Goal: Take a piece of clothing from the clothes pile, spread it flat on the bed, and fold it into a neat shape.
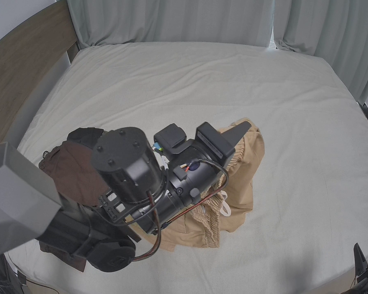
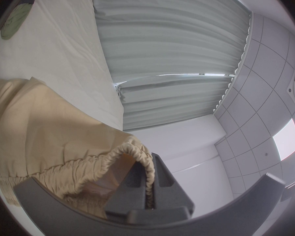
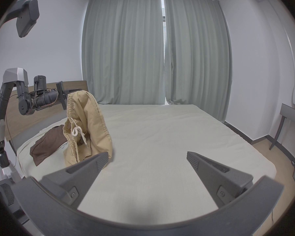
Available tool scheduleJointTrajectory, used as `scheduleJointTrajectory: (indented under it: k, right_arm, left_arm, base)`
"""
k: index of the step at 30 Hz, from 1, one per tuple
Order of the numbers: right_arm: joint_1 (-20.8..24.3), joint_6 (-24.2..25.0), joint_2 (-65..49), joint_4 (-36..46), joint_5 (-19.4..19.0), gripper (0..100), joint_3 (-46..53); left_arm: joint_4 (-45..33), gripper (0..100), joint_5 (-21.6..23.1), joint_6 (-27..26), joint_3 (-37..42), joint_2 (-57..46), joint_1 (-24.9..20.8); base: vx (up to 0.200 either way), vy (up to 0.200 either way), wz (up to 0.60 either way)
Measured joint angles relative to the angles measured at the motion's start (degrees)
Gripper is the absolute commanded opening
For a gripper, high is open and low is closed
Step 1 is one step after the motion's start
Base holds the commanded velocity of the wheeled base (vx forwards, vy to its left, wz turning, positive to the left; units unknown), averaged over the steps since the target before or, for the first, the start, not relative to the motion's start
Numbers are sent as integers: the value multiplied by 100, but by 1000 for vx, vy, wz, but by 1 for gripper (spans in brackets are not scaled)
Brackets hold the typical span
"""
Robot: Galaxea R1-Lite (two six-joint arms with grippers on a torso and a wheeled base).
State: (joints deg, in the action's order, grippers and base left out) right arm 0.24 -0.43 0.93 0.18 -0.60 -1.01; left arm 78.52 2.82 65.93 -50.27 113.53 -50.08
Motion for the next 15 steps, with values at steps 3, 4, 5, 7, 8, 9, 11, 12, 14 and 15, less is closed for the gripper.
scheduleJointTrajectory:
  k: [3,4,5,7,8,9,11,12,14,15]
  right_arm:
    - [0,0,0,0,0,100,0]
    - [0,0,0,0,0,100,0]
    - [0,0,0,0,0,100,0]
    - [0,0,0,0,0,100,0]
    - [0,0,0,0,0,100,0]
    - [0,0,0,0,0,100,0]
    - [0,0,0,0,0,100,0]
    - [0,0,0,0,0,100,0]
    - [0,0,0,0,2,100,0]
    - [0,0,0,0,0,100,0]
  left_arm:
    - [0,0,158,0,-124,182,-33]
    - [0,0,207,1,-154,236,-55]
    - [4,0,251,12,-179,282,-83]
    - [37,0,345,72,-217,341,-133]
    - [69,0,389,102,-240,356,-163]
    - [146,0,422,140,-276,372,-199]
    - [324,0,462,206,-345,391,-258]
    - [395,0,475,230,-380,397,-278]
    - [488,0,523,267,-477,408,-333]
    - [499,0,541,274,-507,411,-356]
  base:
    - [0,0,0]
    - [0,0,0]
    - [0,0,0]
    - [0,0,0]
    - [0,0,0]
    - [0,0,0]
    - [0,0,0]
    - [0,0,0]
    - [0,0,0]
    - [0,0,0]
